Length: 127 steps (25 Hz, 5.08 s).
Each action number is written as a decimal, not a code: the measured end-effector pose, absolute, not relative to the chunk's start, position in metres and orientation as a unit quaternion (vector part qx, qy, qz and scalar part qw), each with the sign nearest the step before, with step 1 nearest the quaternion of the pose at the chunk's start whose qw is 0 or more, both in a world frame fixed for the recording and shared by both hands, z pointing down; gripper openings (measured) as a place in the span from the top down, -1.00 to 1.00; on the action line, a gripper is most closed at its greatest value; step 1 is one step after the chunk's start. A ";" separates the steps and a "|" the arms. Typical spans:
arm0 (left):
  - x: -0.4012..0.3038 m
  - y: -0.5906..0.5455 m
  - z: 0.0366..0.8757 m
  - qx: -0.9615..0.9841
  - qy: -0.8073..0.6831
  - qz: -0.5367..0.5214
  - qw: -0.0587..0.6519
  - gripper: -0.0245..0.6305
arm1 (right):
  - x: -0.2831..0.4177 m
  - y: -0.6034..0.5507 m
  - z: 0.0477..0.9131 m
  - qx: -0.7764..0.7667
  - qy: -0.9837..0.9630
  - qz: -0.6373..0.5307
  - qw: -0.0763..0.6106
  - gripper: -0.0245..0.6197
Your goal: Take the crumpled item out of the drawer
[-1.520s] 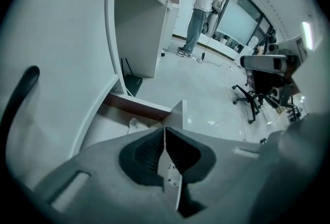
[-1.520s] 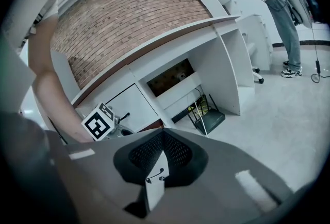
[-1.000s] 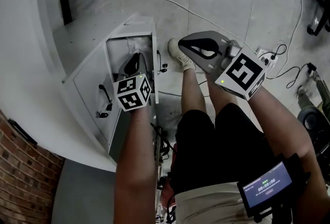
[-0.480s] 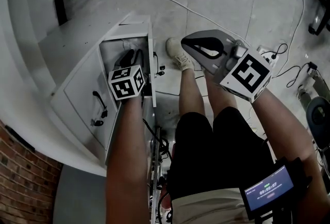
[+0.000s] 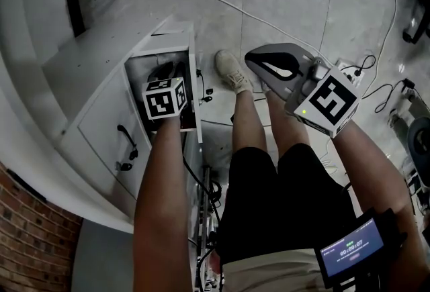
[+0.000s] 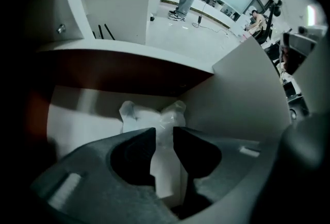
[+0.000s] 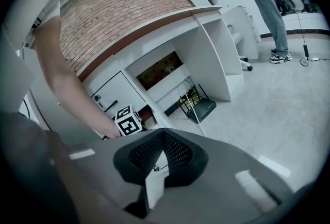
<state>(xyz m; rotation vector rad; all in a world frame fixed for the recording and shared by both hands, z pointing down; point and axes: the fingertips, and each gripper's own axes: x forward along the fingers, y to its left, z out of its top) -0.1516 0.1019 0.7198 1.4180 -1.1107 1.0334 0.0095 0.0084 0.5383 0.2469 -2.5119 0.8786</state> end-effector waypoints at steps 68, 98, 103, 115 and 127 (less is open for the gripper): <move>-0.102 0.172 0.439 0.651 -0.649 0.191 0.344 0.88 | 0.017 0.103 0.400 0.049 -0.942 0.219 0.250 0.90; -0.088 0.229 0.222 0.716 -0.635 0.112 0.267 0.88 | 0.009 0.136 0.240 0.090 -0.955 0.168 0.228 0.90; -0.091 0.242 0.199 0.709 -0.646 0.102 0.262 0.88 | 0.010 0.134 0.208 0.082 -0.960 0.151 0.221 0.90; -0.092 0.263 0.163 0.712 -0.652 0.089 0.244 0.88 | 0.010 0.132 0.148 0.074 -0.971 0.117 0.196 0.90; -0.108 0.275 0.126 0.723 -0.656 0.070 0.205 0.88 | -0.006 0.147 0.103 0.070 -0.980 0.082 0.166 0.90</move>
